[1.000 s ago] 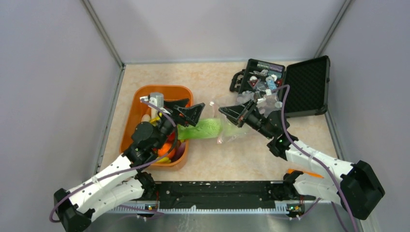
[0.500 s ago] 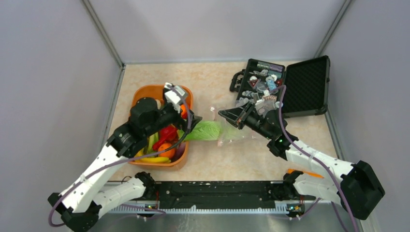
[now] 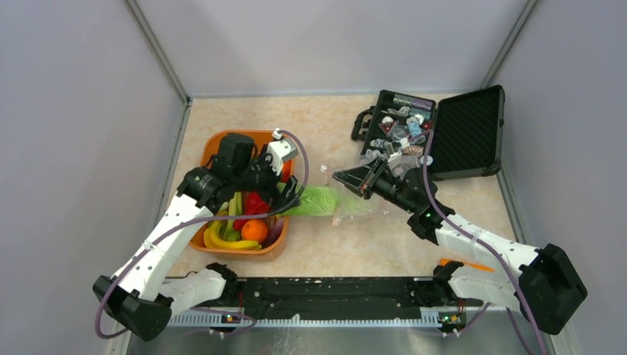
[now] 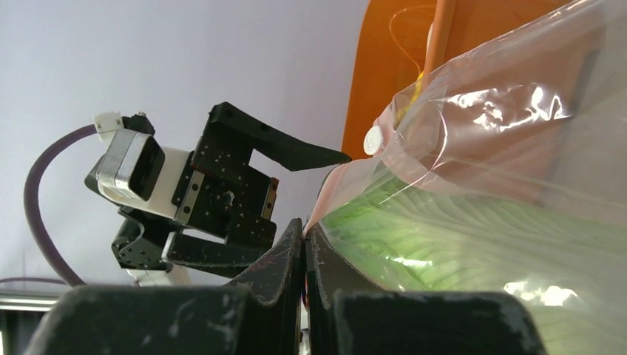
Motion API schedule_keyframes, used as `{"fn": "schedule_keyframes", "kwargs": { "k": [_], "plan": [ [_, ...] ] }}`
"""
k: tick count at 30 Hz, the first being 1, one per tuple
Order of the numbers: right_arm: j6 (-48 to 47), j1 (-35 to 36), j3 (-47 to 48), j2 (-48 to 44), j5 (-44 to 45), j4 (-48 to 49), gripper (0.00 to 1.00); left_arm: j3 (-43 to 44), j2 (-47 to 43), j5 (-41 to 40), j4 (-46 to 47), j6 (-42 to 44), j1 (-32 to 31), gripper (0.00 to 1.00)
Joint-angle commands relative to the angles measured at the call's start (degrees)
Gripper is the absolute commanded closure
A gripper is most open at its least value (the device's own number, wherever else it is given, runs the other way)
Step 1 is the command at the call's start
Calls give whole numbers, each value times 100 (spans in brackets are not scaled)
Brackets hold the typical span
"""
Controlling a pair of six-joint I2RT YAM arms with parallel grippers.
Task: Place the food in the zip-top bag and seal the zipper
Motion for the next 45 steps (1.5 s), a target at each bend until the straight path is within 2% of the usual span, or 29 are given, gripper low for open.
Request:
{"fn": "schedule_keyframes", "kwargs": {
  "k": [1,11,14,16,18,20,23,30,34,37,45],
  "plan": [
    [-95,-66,277,58,-159,363,100,269,253,1006,-333,376,43,1],
    [-170,-72,345,77,-178,338,100,357,772,801,-606,428,44,2],
    [-171,-74,316,75,-167,351,100,391,852,902,-692,466,47,21],
    [-174,-72,281,79,-144,346,100,456,878,1077,-764,527,51,41],
    [-166,-74,231,77,-109,345,100,507,853,1209,-749,521,46,68],
    [-149,-74,176,67,-78,359,100,488,800,1344,-652,468,47,87],
    [-115,-74,97,70,-44,390,100,410,687,1431,-473,372,48,100],
    [-70,-74,-149,-33,183,475,100,345,216,1530,92,27,56,100],
    [-182,-100,-179,-149,404,119,100,-49,-320,1566,970,-481,157,100],
    [-271,-100,-185,-237,427,232,100,-389,-518,1727,1739,-932,200,100],
    [-535,-101,370,-197,-277,359,100,-377,89,1715,1688,-963,197,100]
  ]
}}
